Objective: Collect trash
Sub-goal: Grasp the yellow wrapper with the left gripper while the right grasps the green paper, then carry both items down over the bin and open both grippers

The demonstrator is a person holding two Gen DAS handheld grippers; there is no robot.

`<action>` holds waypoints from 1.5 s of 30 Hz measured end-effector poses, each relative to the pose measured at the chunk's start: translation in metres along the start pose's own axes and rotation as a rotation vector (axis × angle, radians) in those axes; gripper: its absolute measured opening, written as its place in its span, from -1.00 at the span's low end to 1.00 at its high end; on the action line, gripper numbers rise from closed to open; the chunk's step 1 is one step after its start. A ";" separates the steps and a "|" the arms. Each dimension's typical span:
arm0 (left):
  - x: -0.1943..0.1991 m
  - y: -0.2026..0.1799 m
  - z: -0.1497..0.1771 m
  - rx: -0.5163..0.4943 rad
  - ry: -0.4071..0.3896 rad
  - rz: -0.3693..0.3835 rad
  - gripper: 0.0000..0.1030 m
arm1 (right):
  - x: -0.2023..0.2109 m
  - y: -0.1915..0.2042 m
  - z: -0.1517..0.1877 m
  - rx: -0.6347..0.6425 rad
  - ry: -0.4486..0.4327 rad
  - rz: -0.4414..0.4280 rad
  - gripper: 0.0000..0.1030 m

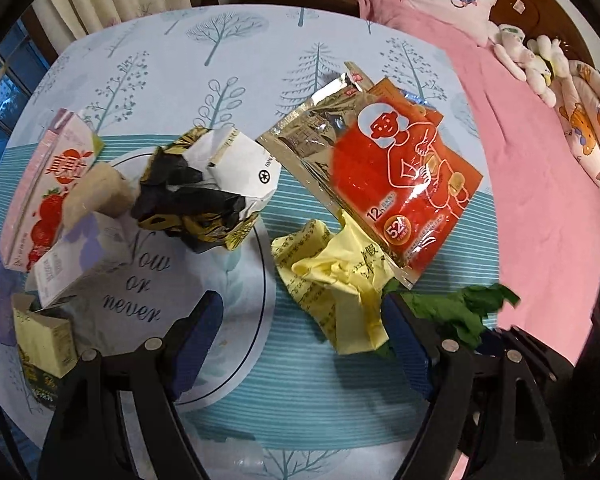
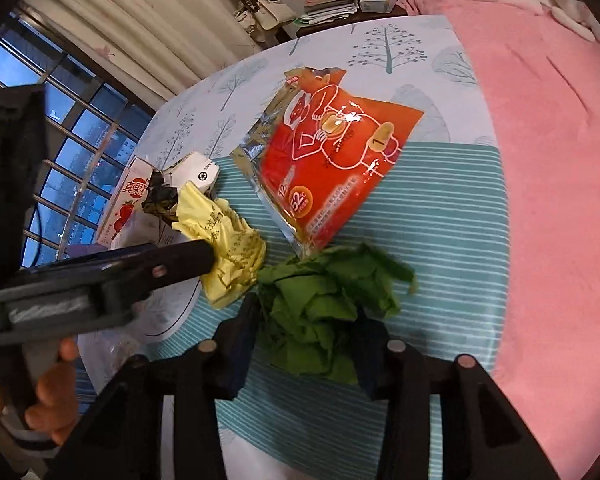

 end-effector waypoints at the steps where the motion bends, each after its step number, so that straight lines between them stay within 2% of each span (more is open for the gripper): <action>1: -0.003 0.000 -0.001 0.001 0.003 0.001 0.55 | 0.001 0.000 0.001 0.002 0.000 -0.001 -0.23; 9: -0.026 -0.007 -0.010 -0.014 0.012 0.016 0.51 | 0.011 -0.012 0.002 -0.027 -0.012 0.003 -0.24; 11: -0.029 -0.013 -0.010 -0.021 0.008 0.047 0.30 | 0.011 -0.015 0.003 -0.037 -0.015 0.001 -0.24; 13: -0.029 -0.019 -0.009 -0.033 0.000 0.072 0.00 | 0.012 -0.016 0.003 -0.043 -0.018 -0.001 -0.24; 16: -0.026 -0.030 -0.008 -0.084 -0.022 0.052 -0.23 | 0.011 -0.016 0.004 -0.044 -0.020 -0.001 -0.24; 19: -0.022 -0.038 -0.008 -0.136 -0.045 0.022 -0.35 | 0.011 -0.016 0.005 -0.050 -0.024 0.000 -0.24; 26: 0.000 -0.034 0.008 -0.171 -0.060 -0.023 -0.39 | 0.020 -0.012 0.013 -0.070 -0.043 0.019 -0.27; 34: 0.064 -0.017 0.051 -0.209 -0.125 -0.021 -0.38 | 0.045 0.016 0.036 -0.064 -0.088 0.032 -0.27; 40: 0.119 0.005 0.097 -0.249 -0.197 -0.011 -0.38 | 0.072 0.053 0.071 -0.060 -0.153 0.047 -0.27; 45: 0.163 0.037 0.151 -0.278 -0.231 0.012 -0.38 | 0.087 0.091 0.114 -0.087 -0.188 0.055 -0.27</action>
Point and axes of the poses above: each gripper's, at about its wrist camera, not at the fingertips, and x roughly against the way its jaws point, y to its left, z to its underside, the point moved 5 cm from there along -x, roughly the way its jaws point, and after that the axes turned 10 degrees about -x, right-handed, at the moved point
